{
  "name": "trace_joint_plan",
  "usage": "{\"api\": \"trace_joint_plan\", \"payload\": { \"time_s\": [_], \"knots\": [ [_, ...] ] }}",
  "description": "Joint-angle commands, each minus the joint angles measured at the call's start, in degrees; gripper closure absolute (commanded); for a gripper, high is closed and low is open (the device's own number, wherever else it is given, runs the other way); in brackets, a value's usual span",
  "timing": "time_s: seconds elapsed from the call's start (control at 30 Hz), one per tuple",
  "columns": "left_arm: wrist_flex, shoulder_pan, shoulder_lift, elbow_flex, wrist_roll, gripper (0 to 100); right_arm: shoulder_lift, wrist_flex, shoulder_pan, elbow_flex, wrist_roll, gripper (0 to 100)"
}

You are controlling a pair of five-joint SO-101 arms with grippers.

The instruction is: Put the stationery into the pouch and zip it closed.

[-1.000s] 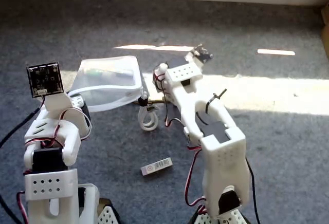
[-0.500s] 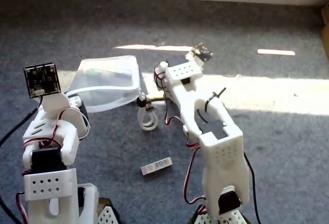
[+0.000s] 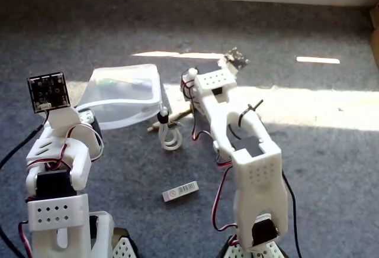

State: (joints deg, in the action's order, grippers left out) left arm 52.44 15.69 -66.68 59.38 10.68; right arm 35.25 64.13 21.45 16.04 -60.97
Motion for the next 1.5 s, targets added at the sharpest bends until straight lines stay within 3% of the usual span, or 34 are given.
{"api": "trace_joint_plan", "payload": {
  "time_s": [0.0, 0.5, 0.8, 1.0, 1.3, 1.47],
  "knots": [
    [-1.32, 1.1, -0.13, -0.4, -0.53, 99, -3.91, -0.57, -1.63, 3.03, 1.14, 99.3],
    [-1.41, 1.01, -0.13, -0.4, -0.53, 99, -13.58, -0.57, -6.2, 2.42, 12.66, 99.3],
    [-1.41, 0.92, -0.13, -0.4, -0.53, 99, -13.85, 7.25, -6.29, 3.03, 27.52, 99.3],
    [-1.05, 0.84, -0.13, -1.89, -0.44, 99, -15.34, 7.34, -5.85, 3.12, 25.23, 99.3],
    [0.7, 0.75, -0.13, -7.16, -0.09, 99, -29.41, 7.16, -7.25, -2.42, 25.23, 99.3],
    [6.77, -1.45, 0.22, -12.88, 0.0, 99, -37.05, 2.33, -7.52, -8.57, 25.32, 99.3]
  ]
}}
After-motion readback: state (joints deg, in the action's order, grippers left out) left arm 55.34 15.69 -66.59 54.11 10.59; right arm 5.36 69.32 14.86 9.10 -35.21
